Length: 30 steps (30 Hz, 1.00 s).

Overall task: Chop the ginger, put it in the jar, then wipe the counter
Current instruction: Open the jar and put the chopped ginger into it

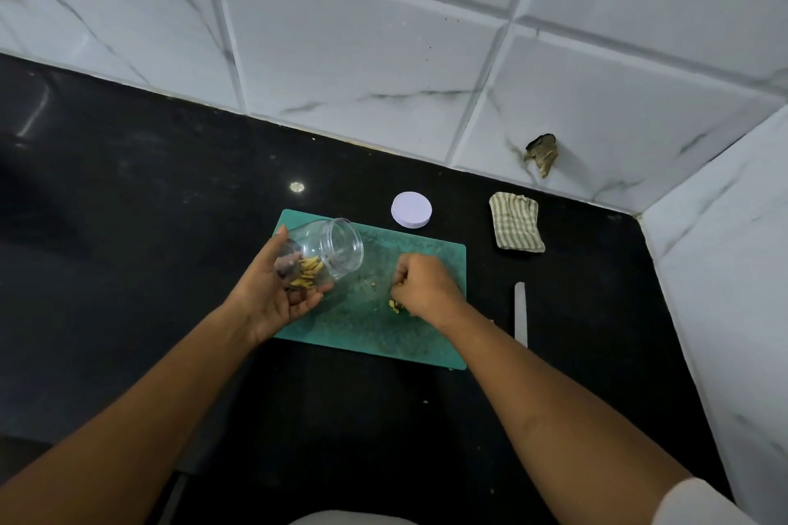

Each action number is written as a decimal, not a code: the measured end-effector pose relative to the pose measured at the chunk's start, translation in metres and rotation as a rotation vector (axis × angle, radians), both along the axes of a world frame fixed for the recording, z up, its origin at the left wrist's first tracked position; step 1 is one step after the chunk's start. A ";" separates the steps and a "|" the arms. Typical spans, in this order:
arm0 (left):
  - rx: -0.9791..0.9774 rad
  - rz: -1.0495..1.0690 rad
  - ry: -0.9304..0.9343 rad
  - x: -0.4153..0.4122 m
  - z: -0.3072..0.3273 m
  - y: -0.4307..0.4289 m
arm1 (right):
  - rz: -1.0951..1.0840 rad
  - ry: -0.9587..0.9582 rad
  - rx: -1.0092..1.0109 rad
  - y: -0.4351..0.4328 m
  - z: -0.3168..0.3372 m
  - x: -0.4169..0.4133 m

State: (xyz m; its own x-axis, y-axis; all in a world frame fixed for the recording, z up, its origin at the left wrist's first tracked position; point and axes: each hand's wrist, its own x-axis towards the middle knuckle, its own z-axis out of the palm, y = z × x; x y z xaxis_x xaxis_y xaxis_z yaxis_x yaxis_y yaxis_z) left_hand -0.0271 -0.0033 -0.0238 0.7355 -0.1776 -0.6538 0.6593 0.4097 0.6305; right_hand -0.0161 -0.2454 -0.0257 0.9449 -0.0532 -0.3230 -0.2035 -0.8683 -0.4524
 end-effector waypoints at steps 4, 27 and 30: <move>0.000 -0.001 -0.002 -0.001 0.001 0.001 | -0.259 0.138 0.447 -0.012 0.012 -0.003; -0.006 -0.043 -0.023 0.002 0.015 -0.016 | -0.062 -0.090 0.612 0.016 0.108 0.018; -0.007 -0.020 -0.023 0.002 0.012 -0.007 | -0.184 -0.097 0.614 -0.009 0.094 0.018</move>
State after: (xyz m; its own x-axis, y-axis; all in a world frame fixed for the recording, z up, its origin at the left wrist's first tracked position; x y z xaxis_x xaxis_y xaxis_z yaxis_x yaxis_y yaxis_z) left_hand -0.0252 -0.0099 -0.0123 0.7467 -0.1973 -0.6353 0.6528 0.4009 0.6428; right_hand 0.0021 -0.2546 0.0682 0.9644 -0.0496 -0.2599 -0.2576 -0.4005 -0.8793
